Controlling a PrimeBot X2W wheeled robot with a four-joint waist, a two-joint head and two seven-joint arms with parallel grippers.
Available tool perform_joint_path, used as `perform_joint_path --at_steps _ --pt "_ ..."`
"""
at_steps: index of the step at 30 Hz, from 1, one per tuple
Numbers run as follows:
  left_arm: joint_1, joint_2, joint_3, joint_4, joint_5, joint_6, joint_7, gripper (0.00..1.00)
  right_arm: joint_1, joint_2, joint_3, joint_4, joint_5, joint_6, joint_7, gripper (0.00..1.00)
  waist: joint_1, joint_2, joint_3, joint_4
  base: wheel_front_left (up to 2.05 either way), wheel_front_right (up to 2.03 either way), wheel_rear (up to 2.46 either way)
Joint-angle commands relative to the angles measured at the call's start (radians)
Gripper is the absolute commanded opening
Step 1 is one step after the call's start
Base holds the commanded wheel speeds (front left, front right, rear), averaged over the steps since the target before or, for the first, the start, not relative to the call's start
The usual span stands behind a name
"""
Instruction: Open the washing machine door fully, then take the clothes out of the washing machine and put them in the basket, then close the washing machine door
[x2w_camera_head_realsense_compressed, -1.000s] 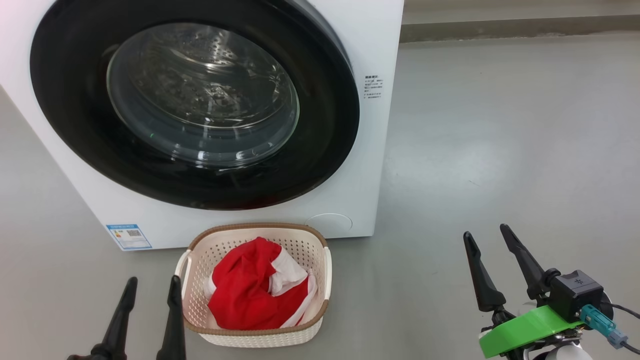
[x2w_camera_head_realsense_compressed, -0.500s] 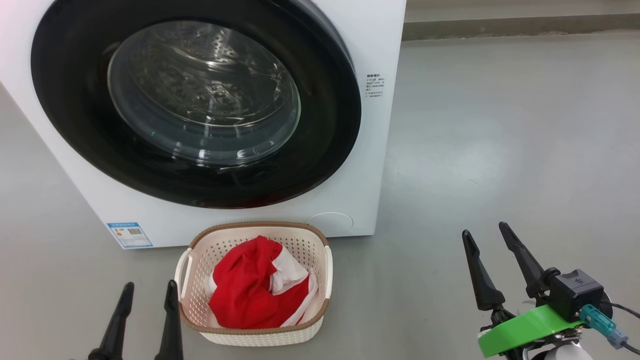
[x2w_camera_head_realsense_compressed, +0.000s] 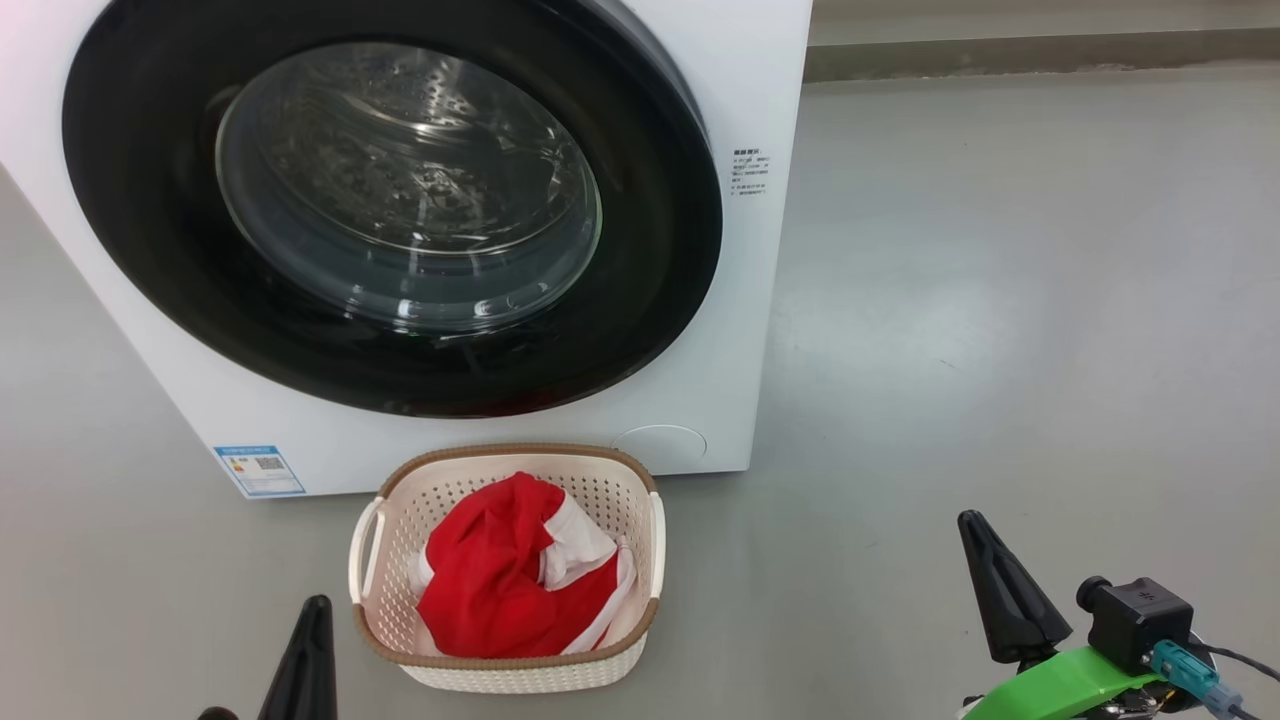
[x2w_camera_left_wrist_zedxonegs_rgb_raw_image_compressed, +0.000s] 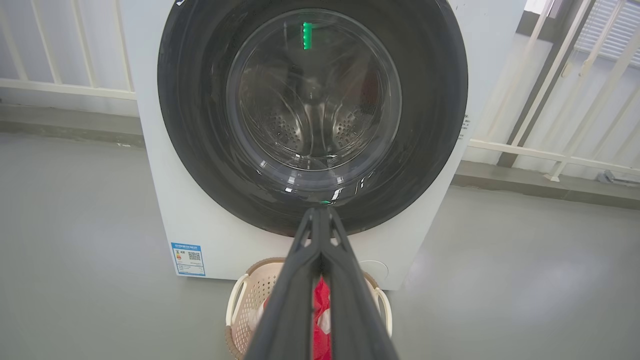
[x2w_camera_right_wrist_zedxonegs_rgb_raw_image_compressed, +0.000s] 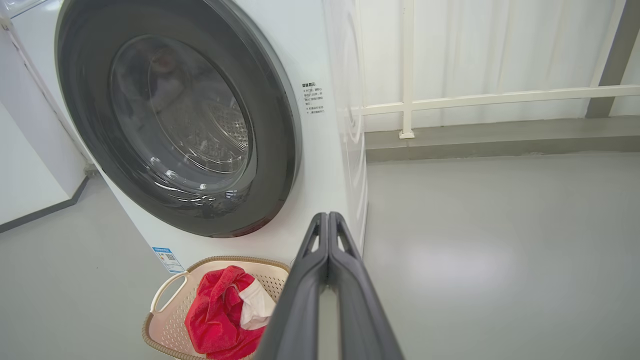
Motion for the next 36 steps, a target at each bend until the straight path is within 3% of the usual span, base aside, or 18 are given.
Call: perform_joint_path --at_steps 1,7,36 --pt "-0.012 0.002 0.006 -0.017 -0.03 -0.003 0.005 0.0 -0.026 -0.003 -0.003 -0.027 0.03 0.0 0.005 0.0 0.0016 0.0 -0.001 0.0 0.0 0.0 0.0" --pt "-0.021 0.002 0.009 -0.009 -0.096 -0.008 0.021 0.0 -0.031 -0.007 -0.006 -0.027 0.098 0.0 0.019 0.0 0.0 0.0 0.001 0.001 0.0 0.0 0.0" --pt "-0.07 0.005 0.029 0.034 -0.407 -0.027 0.1 0.0 -0.051 -0.018 -0.026 -0.028 0.41 0.0 0.09 0.0 -0.0001 0.0 0.005 0.006 0.0 0.0 0.0"
